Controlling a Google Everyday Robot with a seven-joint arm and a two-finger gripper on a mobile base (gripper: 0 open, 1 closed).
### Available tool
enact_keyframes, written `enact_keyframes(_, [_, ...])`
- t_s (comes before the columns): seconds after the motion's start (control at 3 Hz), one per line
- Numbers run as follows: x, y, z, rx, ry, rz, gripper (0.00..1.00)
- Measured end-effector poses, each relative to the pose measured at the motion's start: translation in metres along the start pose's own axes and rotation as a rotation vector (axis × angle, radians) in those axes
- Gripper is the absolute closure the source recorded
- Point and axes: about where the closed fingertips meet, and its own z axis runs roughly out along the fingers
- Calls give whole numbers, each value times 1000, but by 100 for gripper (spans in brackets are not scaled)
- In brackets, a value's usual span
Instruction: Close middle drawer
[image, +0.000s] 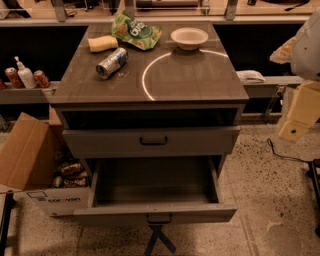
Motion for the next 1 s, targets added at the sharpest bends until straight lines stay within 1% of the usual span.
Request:
enact_keyframes(0.33, [0, 0, 0, 0, 0, 0, 0])
enact_keyframes(0.67, [10, 10, 21, -26, -32, 43, 0])
enact_keyframes(1.0, [26, 41, 74, -71, -112, 154, 0])
